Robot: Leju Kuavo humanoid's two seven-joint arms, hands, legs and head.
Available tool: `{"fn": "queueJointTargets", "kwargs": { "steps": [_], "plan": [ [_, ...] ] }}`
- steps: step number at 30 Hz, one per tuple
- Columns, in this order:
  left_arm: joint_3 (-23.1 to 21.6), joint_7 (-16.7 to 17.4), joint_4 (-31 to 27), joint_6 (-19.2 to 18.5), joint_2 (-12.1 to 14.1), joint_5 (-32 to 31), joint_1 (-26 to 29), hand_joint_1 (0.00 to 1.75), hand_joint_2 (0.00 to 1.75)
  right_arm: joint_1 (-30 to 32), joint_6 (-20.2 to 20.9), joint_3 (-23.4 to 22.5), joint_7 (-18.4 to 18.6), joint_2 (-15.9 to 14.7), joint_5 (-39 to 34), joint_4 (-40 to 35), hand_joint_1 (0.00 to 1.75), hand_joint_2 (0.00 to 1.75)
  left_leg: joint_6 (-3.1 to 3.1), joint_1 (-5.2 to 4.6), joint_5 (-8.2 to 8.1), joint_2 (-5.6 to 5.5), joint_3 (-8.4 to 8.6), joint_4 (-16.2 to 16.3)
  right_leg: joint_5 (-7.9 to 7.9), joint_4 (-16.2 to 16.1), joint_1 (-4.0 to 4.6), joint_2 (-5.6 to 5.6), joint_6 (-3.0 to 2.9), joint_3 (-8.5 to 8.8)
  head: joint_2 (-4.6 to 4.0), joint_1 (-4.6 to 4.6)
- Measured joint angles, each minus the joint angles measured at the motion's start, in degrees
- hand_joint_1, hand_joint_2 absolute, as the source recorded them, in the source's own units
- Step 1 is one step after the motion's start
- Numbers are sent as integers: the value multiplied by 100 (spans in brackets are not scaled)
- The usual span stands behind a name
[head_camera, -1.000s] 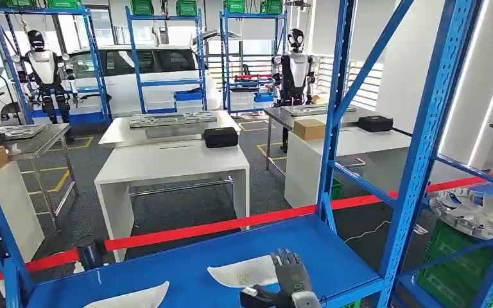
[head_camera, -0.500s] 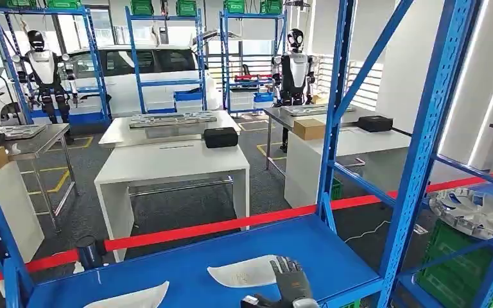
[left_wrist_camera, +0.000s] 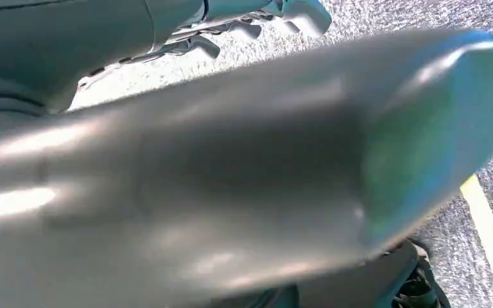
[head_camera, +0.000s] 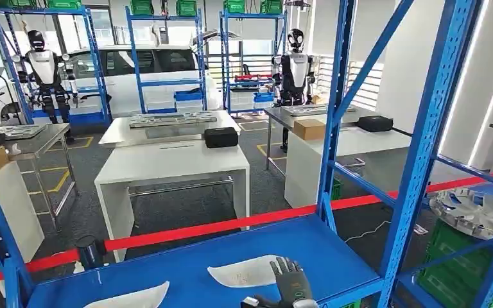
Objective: Take the parts from the cabinet and place them on the table.
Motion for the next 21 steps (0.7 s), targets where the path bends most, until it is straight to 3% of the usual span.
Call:
{"fn": "queueJointTargets", "kwargs": {
  "steps": [3, 6, 7, 8, 11, 12, 13, 14, 16, 17, 18, 19, 20, 21],
  "plan": [
    [9, 0, 0, 0, 0, 0, 0, 0, 0, 1, -11, 0, -13, 4, 0, 2, 0, 0, 32, -19, -15, 0, -2, 11, 0, -6, -18, 0, 35, 8, 0, 0],
    [11, -4, 0, -7, -2, 0, -2, 0, 0, 14, -15, 0, -15, 9, 0, 4, 0, 0, 145, 9, -51, -10, 13, -86, 87, 104, -16, -2, 113, 18, 0, 11],
    [11, -9, 0, -11, -20, -2, 2, 0, 0, 15, -18, 0, -13, 9, 0, 4, 0, 0, 186, 38, -38, 0, 132, -121, 42, 219, -22, -20, 125, -69, 0, 14],
    [11, -20, 0, -17, -24, -2, 2, 0, 0, -2, -29, 0, -22, 13, 2, 4, 0, 0, 188, 46, 8, 24, 165, -116, -82, 403, -7, -17, 148, -154, 0, 13],
    [11, -17, 0, -28, -24, -9, -2, 0, 0, 8, -24, 0, -11, 15, 9, 20, 0, 0, 192, 55, -2, 18, 165, -107, -634, 1535, -27, -17, 195, -811, 0, 35],
    [13, -13, 0, -28, -24, -15, -1, 0, 0, 33, -22, 0, -2, 15, 9, 22, 0, 0, 179, 60, -14, 12, 168, -102, -668, 1753, -41, -18, 213, -965, 0, 35],
    [13, -11, 0, -31, -26, -35, 5, 0, 0, 57, -22, 0, -2, 15, 9, 22, 0, 0, 159, 70, -32, 10, 177, -95, -561, 1701, -55, -19, 210, -996, 0, 35],
    [13, -7, 2, -48, -31, -39, 9, 0, 0, 65, -22, 0, -2, 15, 9, 22, 0, 0, 126, 89, -63, 7, 192, -75, -329, 1390, -67, -21, 210, -891, 0, 33],
    [13, -4, 2, -48, -48, -44, 9, 0, 0, 57, -24, -2, -2, 13, 7, 22, 0, 0, 48, 132, -155, 5, 225, 4, 287, 364, -96, -24, 238, -443, 0, 39],
    [13, -4, 0, -48, -41, -46, 10, 0, 0, 65, -24, -2, -2, 13, 7, 22, 0, 0, 5, 130, -197, 5, 211, 30, 226, 175, -90, -10, 254, -369, 0, 42],
    [13, -4, 0, -48, -37, -46, -9, 0, 0, 59, -22, -2, -4, 13, 7, 26, 0, 0, -28, 120, -214, 7, 180, 78, 15, 126, -46, -15, 171, -414, 0, 44],
    [13, 0, 0, -46, -37, -48, -12, 0, 0, 87, -20, -2, -4, 13, 7, 26, 0, 0, -61, 112, -237, 9, 150, 66, 169, 151, -50, -16, 111, -378, 2, 8],
    [13, 4, 0, -48, -39, -52, -2, 0, 0, 111, -22, -2, -2, 13, 2, 26, 0, 0, -111, 108, -211, 6, 199, 85, 171, 139, -54, -9, 63, -376, 0, 23],
    [13, 13, 0, -48, -26, -57, 9, 0, 0, 122, -24, -4, -7, 13, 0, 31, 0, 0, -62, 101, -255, 4, 172, 72, 210, 140, -64, -12, 81, -355, -2, 26]
  ]
}}
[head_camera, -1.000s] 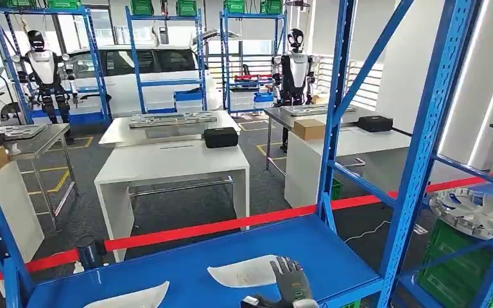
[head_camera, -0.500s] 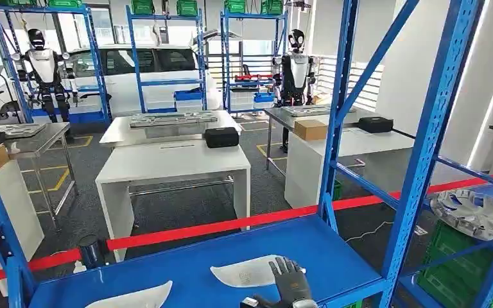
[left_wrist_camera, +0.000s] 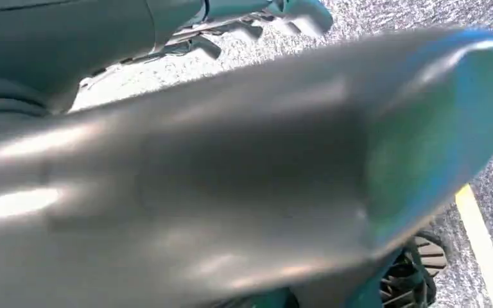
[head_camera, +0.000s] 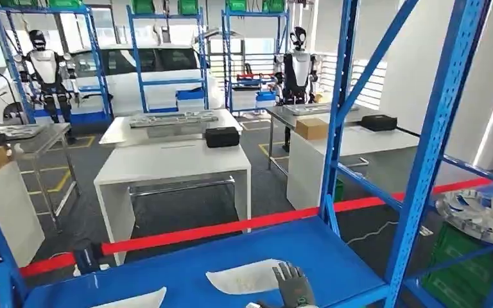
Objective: Take the parts from the cabinet and place them on the table.
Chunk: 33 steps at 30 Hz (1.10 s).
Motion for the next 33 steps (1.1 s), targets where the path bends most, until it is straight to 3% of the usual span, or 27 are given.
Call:
{"fn": "queueJointTargets", "kwargs": {
  "steps": [1, 15, 16, 17, 18, 24, 25, 33],
  "plan": [
    [0, 13, 2, 2, 2, -2, 3, 0, 0, -4, -2, 0, -7, 0, 0, 2, 0, 0, 63, -2, 14, -4, 20, -22, 3, 1, -1, 8, -6, -6, 4, -13],
    [0, 20, 0, 0, -2, -9, -26, 0, 0, 1, -17, -2, -13, 0, -7, 7, 0, 0, 69, -7, 17, 0, 101, -122, -35, 0, 7, 25, -53, 10, 2, -29],
    [0, 24, 0, 0, 0, -9, -36, 0, 0, 0, -24, -4, -11, 0, -11, 7, 0, 0, 54, -6, 14, 3, 109, -140, -45, -1, 14, 22, -70, 20, 2, -26],
    [0, 26, 0, 0, -2, -11, -36, 0, 0, 0, -31, -4, -7, 0, -11, 7, 0, 0, -34, -2, 0, 8, 97, -160, -60, 0, 17, 20, -87, 46, 2, -35],
    [0, 26, 0, 0, -7, -26, -37, 0, 0, 0, -33, -4, -9, 0, -13, 7, 0, 0, -83, 1, 9, 10, 100, -159, -57, 0, 20, 20, -88, 56, 2, -33],
    [0, 48, 2, 0, -7, -39, -37, 0, 0, -1, -13, -4, 20, 0, -2, 7, 0, 0, -89, -8, 13, 9, 101, -135, -41, -16, 12, 18, -66, 79, 2, -29],
    [0, 61, 0, 0, -7, -44, -38, 0, 0, 1, -13, -4, 18, -2, -2, 7, 0, 175, -88, -10, 12, 9, 102, -134, -39, -20, 10, 18, -63, 80, 2, -29],
    [0, 109, 2, -31, -9, -63, -41, 0, 0, 5, 0, -7, -114, -22, -46, 7, 0, 175, -83, -16, 13, 9, 138, -128, -26, -48, 8, 21, -41, 93, 2, -26]
  ]
}}
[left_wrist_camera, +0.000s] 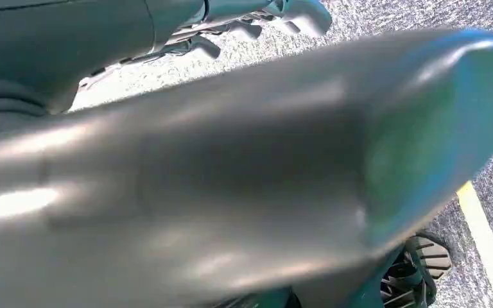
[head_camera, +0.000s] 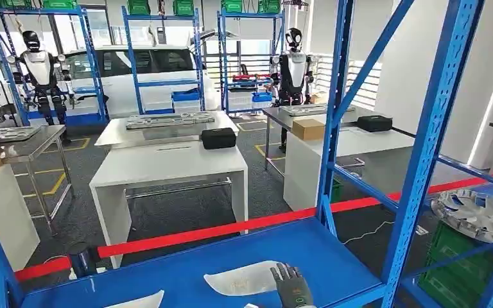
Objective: Take the parts from the cabinet and place them on the table.
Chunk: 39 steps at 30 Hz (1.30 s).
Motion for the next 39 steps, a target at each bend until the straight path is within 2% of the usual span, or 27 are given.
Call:
{"fn": "queueJointTargets", "kwargs": {
  "steps": [12, 21, 22, 23, 39],
  "plan": [
    [37, 37, -2, -50, 0, -39, -12, 0, 0, 21, 39, 0, -599, 2, -24, 0, 0, 175, 18, 0, -12, 0, -25, 0, -3, -14, 0, -1, 5, 29, 0, 0],
    [42, 59, -2, -72, -2, -57, -20, 0, 0, -6, -2, -2, -658, 9, -22, 0, 0, 175, 20, 0, -14, -1, -9, 0, -5, -21, 1, -1, 8, 51, 0, 0],
    [42, 61, -2, -83, -2, -59, -20, 0, 0, -5, -9, -2, -658, 11, -24, 0, 103, 175, 20, 0, -14, -1, -8, 0, -5, -22, 1, -1, 9, 53, 0, 0],
    [42, 63, -2, -83, -2, -63, -20, 0, 0, -3, -13, -2, -656, 11, -22, 0, 175, 175, 20, 0, -13, -1, -8, 0, -5, -23, 1, -1, 9, 54, 0, 0],
    [94, 55, -2, -83, -9, -33, -18, 0, 0, 92, -66, -2, -671, 17, -50, 2, 175, 175, 21, 0, -14, -1, -10, 0, -3, -26, 1, -1, 14, 54, 0, 0]
  ]
}}
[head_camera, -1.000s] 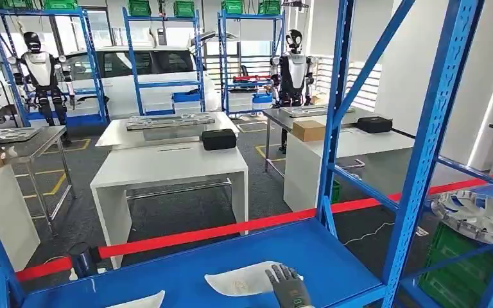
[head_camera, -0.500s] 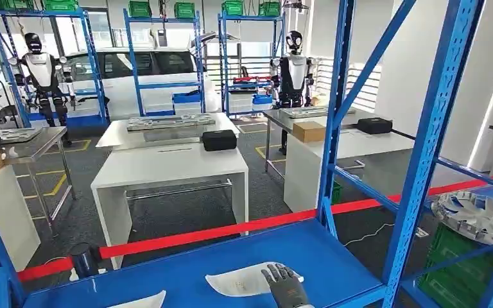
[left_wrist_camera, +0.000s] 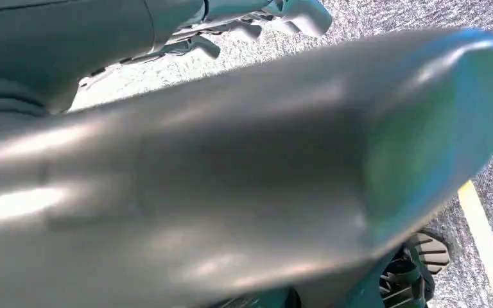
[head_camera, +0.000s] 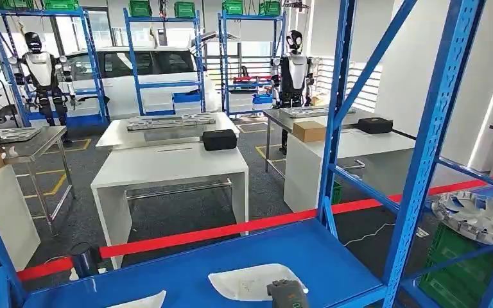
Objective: Take the parts from the cabinet and place them on the table.
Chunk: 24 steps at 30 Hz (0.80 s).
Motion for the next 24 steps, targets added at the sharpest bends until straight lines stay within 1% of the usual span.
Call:
{"fn": "queueJointTargets", "kwargs": {
  "steps": [8, 13, 14, 17, 20, 21, 24],
  "plan": [
    [31, -22, 0, -4, -11, -4, -1, 0, 0, -15, -37, -2, -11, 9, -39, -2, 175, 175, 1, 0, 0, -3, 3, 1, 1, -4, 0, 0, 1, 6, 0, 0],
    [33, -35, 0, -11, -15, -18, -8, 0, 0, 0, -52, -142, -48, 7, -79, 0, 175, 175, 1, 0, 0, -2, 17, 1, 1, -5, 0, 1, 1, 7, 0, 2],
    [33, -44, 0, -11, -15, -17, -9, 175, 0, 3, -59, -155, -46, 7, -79, 0, 175, 175, 1, 0, 0, -2, 16, 1, 1, -5, 0, 1, 1, 7, 0, 2],
    [33, -142, 0, -11, -20, -39, -10, 175, 0, 8, -66, -164, -33, 0, -79, 0, 175, 175, 1, 0, 0, -2, 17, 1, 1, -5, 0, 1, 1, 8, 0, 2],
    [33, -387, 0, -17, -20, -103, -10, 175, 0, 12, -74, -188, -42, -4, -76, 0, 175, 175, 4, 0, -2, -2, 13, 1, 1, -6, 0, 0, 1, 10, 0, 2],
    [33, -415, 0, -17, -20, -107, -10, 80, 0, 12, -74, -188, -57, -4, -74, 0, 175, 175, 5, 0, -3, -2, 12, 1, 1, -6, 0, 0, 1, 12, 0, 2],
    [33, -431, 0, 4, -20, -92, -9, 80, 0, 11, -68, -188, -50, -4, -61, 0, 175, 175, 5, 0, -3, -1, 12, 1, 1, -6, 0, 0, 1, 14, 0, 2]
  ]
}}
